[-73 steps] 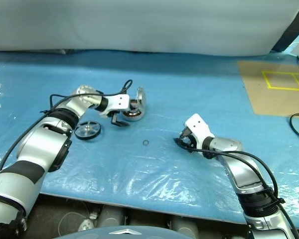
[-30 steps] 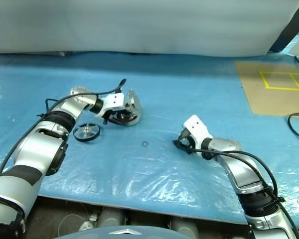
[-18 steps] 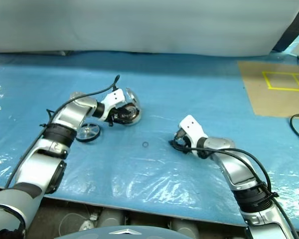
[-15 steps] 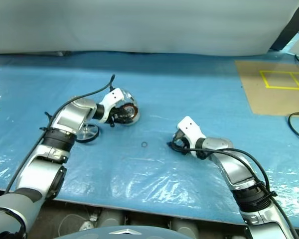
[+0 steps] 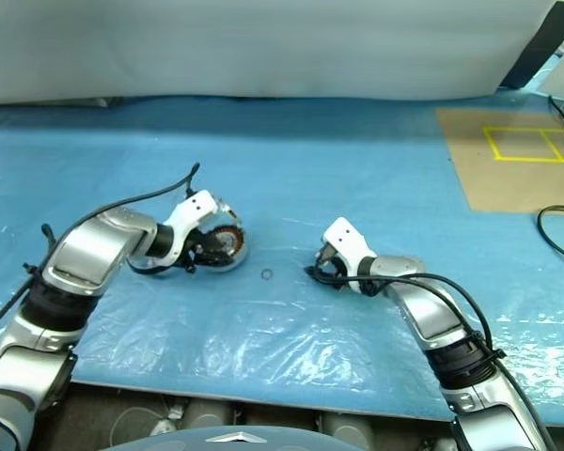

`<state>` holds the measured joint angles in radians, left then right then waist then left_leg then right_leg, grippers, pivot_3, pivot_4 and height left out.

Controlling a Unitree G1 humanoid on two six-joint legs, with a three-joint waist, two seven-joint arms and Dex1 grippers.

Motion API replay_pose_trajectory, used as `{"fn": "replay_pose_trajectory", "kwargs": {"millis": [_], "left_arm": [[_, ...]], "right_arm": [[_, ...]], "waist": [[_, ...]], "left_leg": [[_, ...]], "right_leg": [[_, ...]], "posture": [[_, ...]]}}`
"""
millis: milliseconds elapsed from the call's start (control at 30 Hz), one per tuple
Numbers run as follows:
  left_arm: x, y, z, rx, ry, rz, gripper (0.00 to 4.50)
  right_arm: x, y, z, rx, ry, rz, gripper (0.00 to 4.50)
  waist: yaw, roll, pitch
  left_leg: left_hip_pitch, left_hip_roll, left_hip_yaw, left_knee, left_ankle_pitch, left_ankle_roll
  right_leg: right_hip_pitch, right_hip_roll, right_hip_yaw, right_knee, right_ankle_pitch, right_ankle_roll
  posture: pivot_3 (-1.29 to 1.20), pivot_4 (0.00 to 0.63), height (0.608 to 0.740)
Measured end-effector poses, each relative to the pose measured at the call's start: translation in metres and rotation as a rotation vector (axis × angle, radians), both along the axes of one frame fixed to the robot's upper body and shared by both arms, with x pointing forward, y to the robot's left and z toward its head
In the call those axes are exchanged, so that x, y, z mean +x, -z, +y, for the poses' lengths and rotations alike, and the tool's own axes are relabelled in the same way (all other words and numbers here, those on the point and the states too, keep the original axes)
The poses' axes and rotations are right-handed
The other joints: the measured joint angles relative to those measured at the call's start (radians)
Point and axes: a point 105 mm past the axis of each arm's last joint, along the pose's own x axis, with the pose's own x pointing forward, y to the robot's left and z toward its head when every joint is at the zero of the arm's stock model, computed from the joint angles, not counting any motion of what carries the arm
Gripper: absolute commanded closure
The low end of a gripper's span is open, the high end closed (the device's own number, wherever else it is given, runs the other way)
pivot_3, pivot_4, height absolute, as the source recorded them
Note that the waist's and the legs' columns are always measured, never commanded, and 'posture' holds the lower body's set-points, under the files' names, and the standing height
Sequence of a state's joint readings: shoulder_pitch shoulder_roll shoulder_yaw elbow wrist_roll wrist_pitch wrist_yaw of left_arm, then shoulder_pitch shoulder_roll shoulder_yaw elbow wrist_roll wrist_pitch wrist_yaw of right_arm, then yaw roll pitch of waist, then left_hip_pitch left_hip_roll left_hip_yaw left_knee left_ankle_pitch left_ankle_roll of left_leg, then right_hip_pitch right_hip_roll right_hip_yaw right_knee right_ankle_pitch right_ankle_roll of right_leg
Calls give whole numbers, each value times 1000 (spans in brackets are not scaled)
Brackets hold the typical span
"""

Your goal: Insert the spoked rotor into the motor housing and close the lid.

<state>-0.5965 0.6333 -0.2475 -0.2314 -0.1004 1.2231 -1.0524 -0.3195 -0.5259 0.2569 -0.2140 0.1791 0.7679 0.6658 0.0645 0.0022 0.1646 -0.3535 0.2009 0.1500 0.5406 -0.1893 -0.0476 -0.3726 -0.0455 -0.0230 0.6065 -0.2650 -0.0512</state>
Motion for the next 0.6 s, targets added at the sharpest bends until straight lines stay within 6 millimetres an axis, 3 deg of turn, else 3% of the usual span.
{"fn": "replay_pose_trajectory", "kwargs": {"millis": [267, 467, 600], "left_arm": [[-10, 7, 0, -2, -33, 25, 2538], [-11, 8, -6, -57, -84, 93, 718], [-8, 5, -9, -106, -144, 143, 718]], "right_arm": [[4, 0, 5, 12, -11, 0, 1304], [4, 2, 4, 2, -12, -2, 1304], [4, 2, 6, 8, -12, 0, 1304]], "waist": [[-1, 1, 0], [2, 3, -1], [3, 3, -1]], "left_leg": [[1, 0, 0, 0, 0, 0], [3, -1, 1, 1, 0, 0], [3, -1, 1, 2, 0, 0]], "right_leg": [[1, 0, 0, 0, -2, -4], [3, 0, 0, 0, -3, -4], [3, -1, 0, 0, -3, -4]], "posture": [[0, 150, 740], [0, 150, 740], [0, 150, 740]]}}
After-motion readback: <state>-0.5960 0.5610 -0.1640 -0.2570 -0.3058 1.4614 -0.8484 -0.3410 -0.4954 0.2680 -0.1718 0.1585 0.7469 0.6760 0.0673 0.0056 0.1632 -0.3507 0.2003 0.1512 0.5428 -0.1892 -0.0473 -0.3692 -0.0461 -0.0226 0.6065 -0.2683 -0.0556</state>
